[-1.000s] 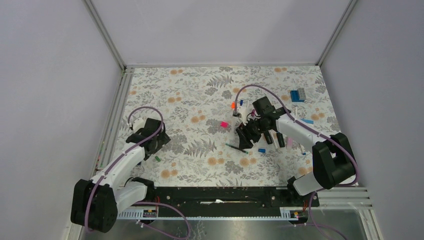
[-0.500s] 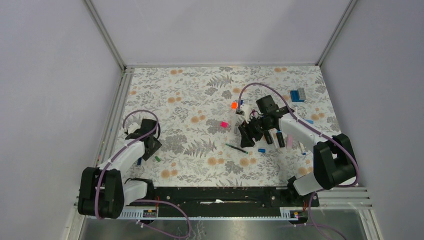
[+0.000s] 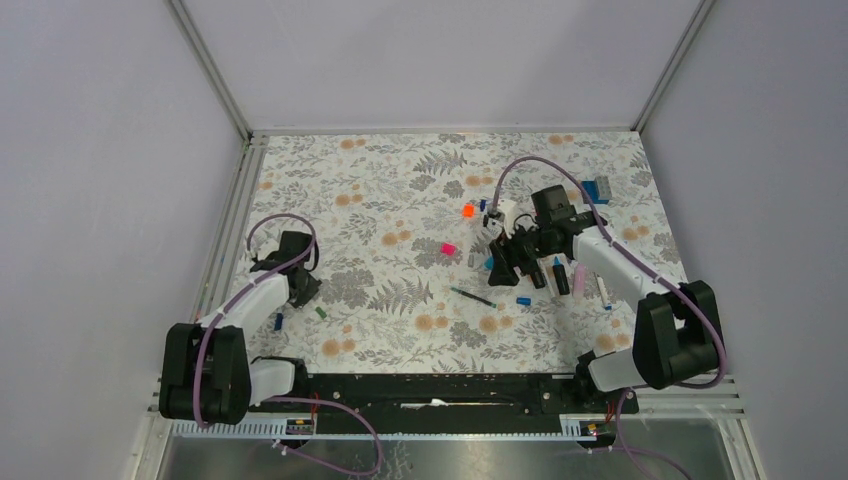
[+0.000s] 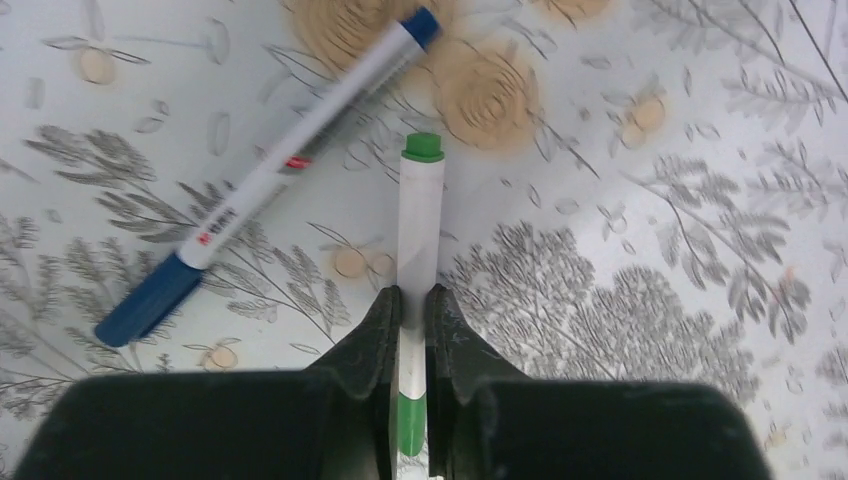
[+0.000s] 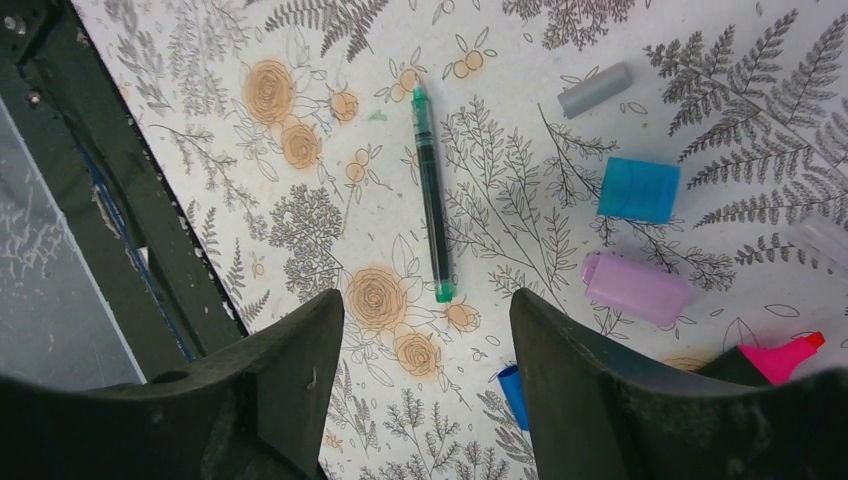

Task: Open the pen caps
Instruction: Pick up the pen from the center of the board.

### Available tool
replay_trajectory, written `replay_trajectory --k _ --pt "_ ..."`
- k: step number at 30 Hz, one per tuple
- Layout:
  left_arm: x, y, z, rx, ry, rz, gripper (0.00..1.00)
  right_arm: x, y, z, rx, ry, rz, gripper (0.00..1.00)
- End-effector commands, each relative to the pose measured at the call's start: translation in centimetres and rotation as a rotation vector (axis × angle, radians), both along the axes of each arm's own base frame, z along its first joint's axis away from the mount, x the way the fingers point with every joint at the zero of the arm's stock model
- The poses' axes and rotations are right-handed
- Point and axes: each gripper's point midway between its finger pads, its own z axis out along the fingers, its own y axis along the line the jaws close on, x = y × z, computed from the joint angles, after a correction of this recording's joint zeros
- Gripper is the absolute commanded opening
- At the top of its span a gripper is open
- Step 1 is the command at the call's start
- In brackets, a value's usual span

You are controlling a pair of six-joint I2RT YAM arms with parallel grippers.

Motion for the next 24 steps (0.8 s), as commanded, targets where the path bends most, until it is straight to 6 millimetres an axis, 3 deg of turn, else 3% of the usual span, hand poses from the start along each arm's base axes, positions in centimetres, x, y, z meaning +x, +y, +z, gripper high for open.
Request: replay_trajectory --k 1,7,8,11,14,15,16,20,24 --pt "1.3 -3.5 1.7 -0.162 -0.079 -0.161 0.0 -0.5 -0.1 2.6 0.099 -0.07 0.042 0.69" --pt "4.5 -10.4 8.7 -0.428 -0.462 -0.501 0.0 -1.3 0.2 5.7 0.237 -0.185 0.113 0.73" --pt "5.2 -11.7 11.0 -0.472 -0.579 -0.571 0.0 -1.5 0.4 6.1 0.252 -0.212 0.129 0.76" --pt "5.0 -15.6 15.8 -0.627 -0.809 -0.768 0.05 -1.7 0.8 7.7 0.294 -0.263 0.164 0.81" --pt "3.9 -19.6 20.1 -0.691 -0.978 -0.977 0.01 -2.8 1.4 9.8 0.355 -0.242 0.222 0.88" --pt "3.6 -20.7 21.0 -0.693 -1.016 -1.022 0.0 -2.9 1.6 10.6 0.373 -0.23 0.23 0.97" --pt "3.5 -21.6 22.0 -0.696 -1.055 -1.057 0.0 -2.9 1.8 11.3 0.392 -0.222 0.234 0.99" --pt "3.4 -25.3 24.2 -0.723 -1.11 -1.164 0.0 -3.0 2.6 13.5 0.469 -0.202 0.241 0.99" --pt "1.9 -29.7 25.2 -0.734 -1.129 -1.321 0.0 -2.6 2.8 14.3 0.495 -0.197 0.22 0.99"
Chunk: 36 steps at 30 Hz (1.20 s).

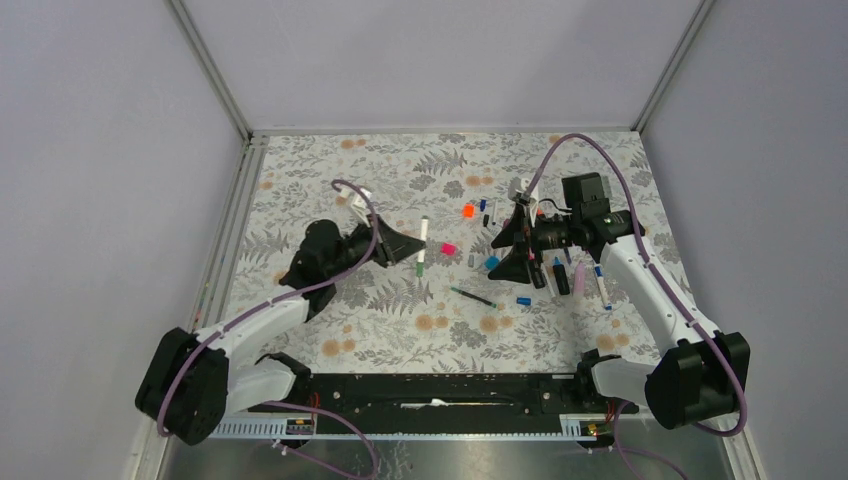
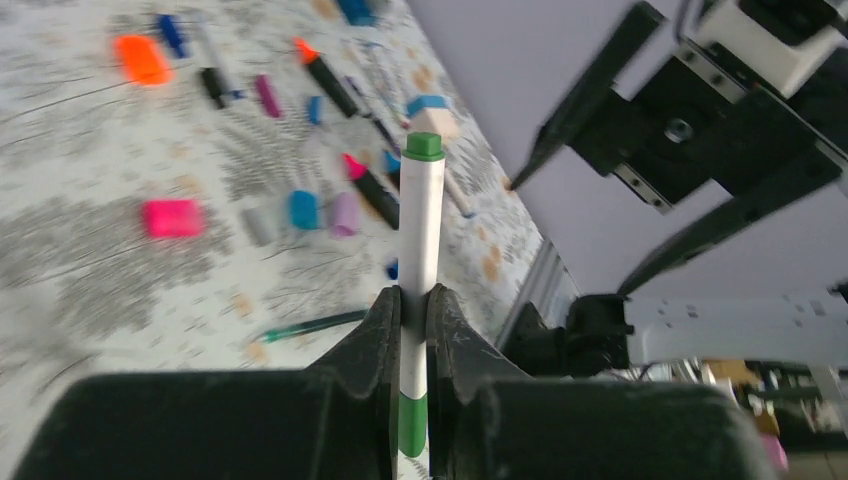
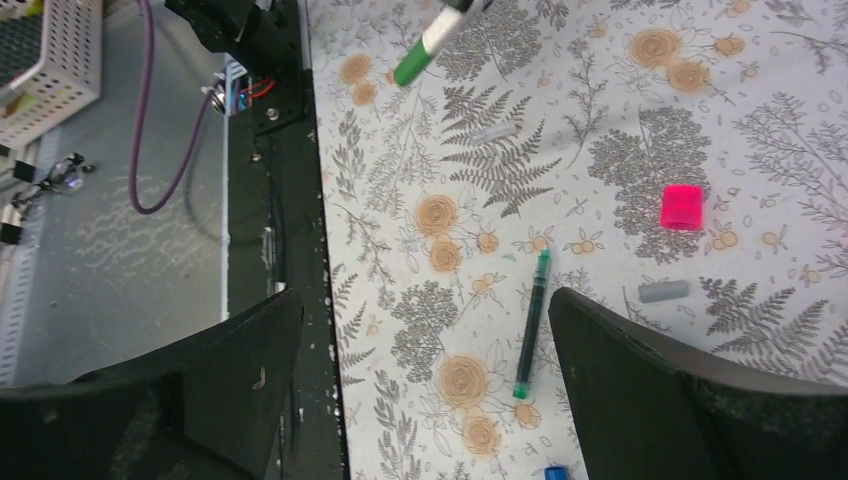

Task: Open the pen caps
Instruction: Pick up the pen from the center of the board.

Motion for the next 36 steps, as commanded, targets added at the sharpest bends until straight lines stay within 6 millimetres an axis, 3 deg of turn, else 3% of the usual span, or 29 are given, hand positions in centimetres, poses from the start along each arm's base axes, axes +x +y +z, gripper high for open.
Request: replay_trajectory --k 1,4,9,10,15,22,25,28,36 --pt "-1.3 -4.9 6.0 -0.057 -0.275 -0.161 0.0 -0.1 0.5 2.7 0.088 0.022 0.017 1.0" --pt "-2.6 -7.6 5.5 -0.029 -0.308 -0.234 0.0 0.4 0.4 3.6 0.142 0.083 -0.009 1.0" --pt "-2.8 -10.0 5.7 -0.066 -0.337 -0.25 0.01 2.3 0.9 4.6 0.269 0.264 -0.103 1.0" --pt "-2.7 -10.4 5.6 -0.07 -0.337 -0.248 0.01 2.4 1.0 4.7 0.301 0.357 -0.131 1.0" --pt "-2.6 -11.9 5.5 -0.081 -0.318 -0.247 0.0 3.0 1.4 5.0 0.398 0.435 -0.166 1.0" --pt "-2.5 -13.0 5.1 -0.083 -0.291 -0.242 0.01 2.4 1.4 5.4 0.446 0.419 -0.149 1.0" --pt "-2.5 -13.1 5.0 -0.093 -0.279 -0.235 0.01 2.7 1.5 5.1 0.444 0.433 -0.164 0.89" --pt "-2.4 -13.3 5.1 -0.101 -0.269 -0.227 0.01 2.9 1.5 4.6 0.435 0.444 -0.186 0.67" --pt "-2.5 -13.7 5.1 -0.118 -0.249 -0.229 0.04 2.7 2.1 3.6 0.399 0.44 -0.176 0.47"
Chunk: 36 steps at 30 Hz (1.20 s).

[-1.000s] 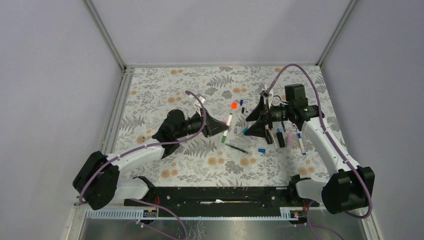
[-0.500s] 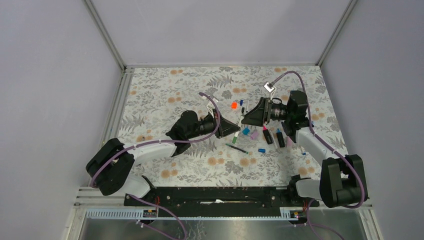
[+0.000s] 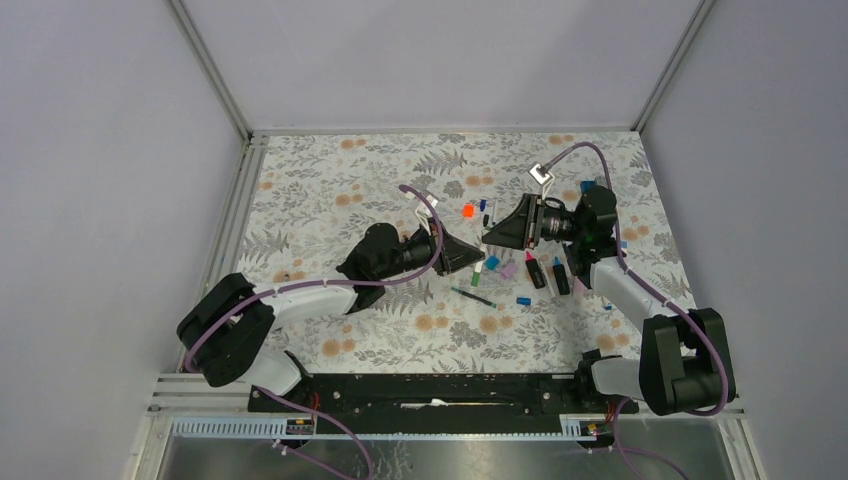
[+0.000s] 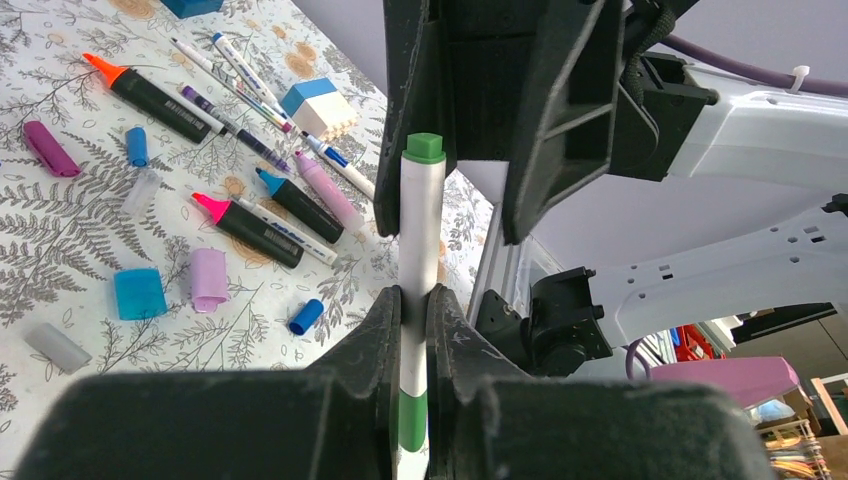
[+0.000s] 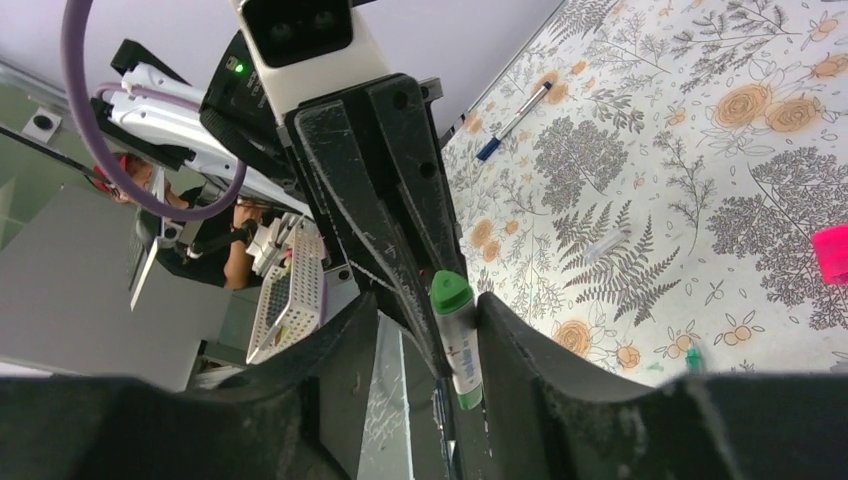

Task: Open the pen caps
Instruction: Pick up the pen from the center of the board.

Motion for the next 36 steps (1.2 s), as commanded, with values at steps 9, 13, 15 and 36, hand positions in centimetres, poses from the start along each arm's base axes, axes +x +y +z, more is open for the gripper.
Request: replay_trajectory --k 9,13,15,36 --pt "0.6 -0.9 3.3 -0.091 -0.048 0.008 0.13 -0.9 0.9 0.1 -0.021 -0.096 0.069 0.06" --pt "0.3 -0.1 3.2 -0.08 -0.053 0.026 0.49 -1.2 1.0 0.9 -0.015 -0.123 0.096 0.0" --pt "0.0 0.6 2.6 -0.061 -0.067 0.039 0.72 -1.2 0.8 1.4 -0.012 -0.132 0.104 0.0" --pt "-3.0 0.2 -0.5 -0.041 0.089 -0.113 0.93 -0.4 0.1 1.8 0.005 -0.149 0.066 0.0"
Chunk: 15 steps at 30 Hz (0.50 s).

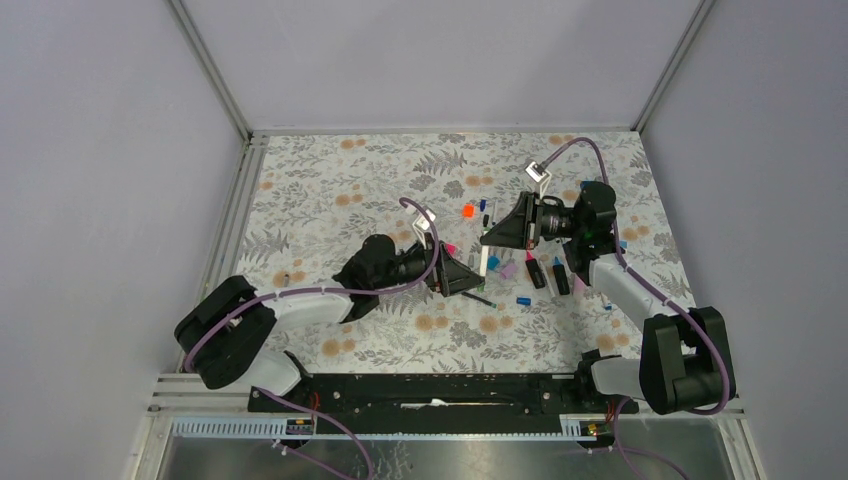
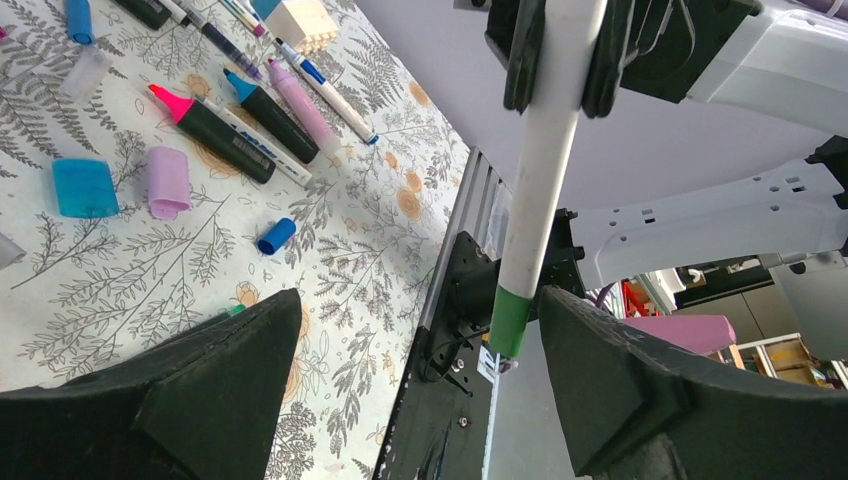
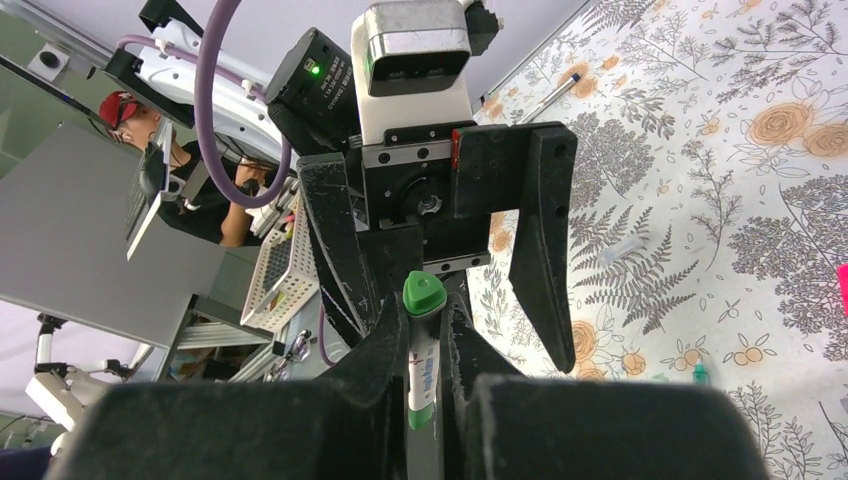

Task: Open the pen caps
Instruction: Pick up the pen from the center of the board.

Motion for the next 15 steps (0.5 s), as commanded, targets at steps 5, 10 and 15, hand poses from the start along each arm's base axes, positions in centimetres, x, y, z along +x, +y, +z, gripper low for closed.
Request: replay_trajectory --k 5,10,15 --pt "0.06 -1.03 2.52 -0.071 -0.025 -0.025 0.87 0.54 -0.42 0.81 0.01 -0.071 -0.015 0.0" --pt "0.15 -1.28 2.44 -0.072 -0.011 -0.03 0.73 0.54 -0.42 0.83 0.01 -0.07 -0.016 0.0" --pt "-0.15 -1.67 2.67 -0.094 0.009 -0.061 0.65 0.65 -0.42 0.6 0.006 -0.062 -0.021 0.0"
